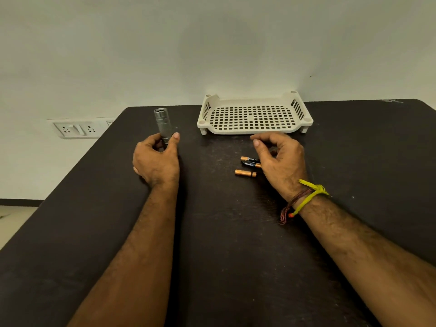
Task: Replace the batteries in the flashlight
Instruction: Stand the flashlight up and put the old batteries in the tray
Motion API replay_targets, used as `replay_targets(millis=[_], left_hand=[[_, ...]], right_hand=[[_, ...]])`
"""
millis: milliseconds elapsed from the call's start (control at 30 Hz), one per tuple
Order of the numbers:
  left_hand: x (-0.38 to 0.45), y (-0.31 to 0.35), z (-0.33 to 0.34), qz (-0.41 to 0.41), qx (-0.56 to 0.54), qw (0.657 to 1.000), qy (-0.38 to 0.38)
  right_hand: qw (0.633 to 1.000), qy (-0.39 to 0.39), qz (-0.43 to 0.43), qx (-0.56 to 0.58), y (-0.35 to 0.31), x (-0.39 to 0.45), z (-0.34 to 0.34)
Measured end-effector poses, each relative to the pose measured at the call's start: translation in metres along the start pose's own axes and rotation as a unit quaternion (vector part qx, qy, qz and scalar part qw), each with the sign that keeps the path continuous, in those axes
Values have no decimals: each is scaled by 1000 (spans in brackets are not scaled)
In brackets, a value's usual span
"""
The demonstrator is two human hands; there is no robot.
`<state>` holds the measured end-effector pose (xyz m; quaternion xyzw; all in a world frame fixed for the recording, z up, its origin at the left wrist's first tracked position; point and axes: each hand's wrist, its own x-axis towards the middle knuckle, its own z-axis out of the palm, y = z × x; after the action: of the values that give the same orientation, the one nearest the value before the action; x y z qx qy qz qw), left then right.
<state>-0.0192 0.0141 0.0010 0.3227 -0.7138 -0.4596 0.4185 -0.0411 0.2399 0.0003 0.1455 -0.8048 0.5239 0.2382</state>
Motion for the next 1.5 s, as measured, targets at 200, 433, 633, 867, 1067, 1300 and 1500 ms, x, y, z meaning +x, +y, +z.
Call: replay_targets(millis=[200, 433, 633, 867, 1067, 1300, 1500], left_hand=[[11, -5, 7, -27, 8, 1000, 7], [15, -8, 9, -25, 19, 1000, -4], [5, -2, 5, 28, 80, 996, 33], [-37, 19, 1, 251, -48, 930, -266], [-44, 19, 8, 275, 20, 849, -451], [-41, 18, 11, 279, 94, 821, -489], [-33, 13, 13, 126, -27, 924, -360]], right_hand=[[1000, -7, -10, -15, 3, 1, 2], [1000, -11, 1, -24, 5, 1, 3], [999, 13, 36, -23, 7, 5, 1], [990, 71, 118, 29, 21, 15, 2], [990, 66, 122, 29, 23, 16, 3], [995, -23, 95, -14, 17, 13, -2], [973, -208, 88, 39, 16, 17, -19]])
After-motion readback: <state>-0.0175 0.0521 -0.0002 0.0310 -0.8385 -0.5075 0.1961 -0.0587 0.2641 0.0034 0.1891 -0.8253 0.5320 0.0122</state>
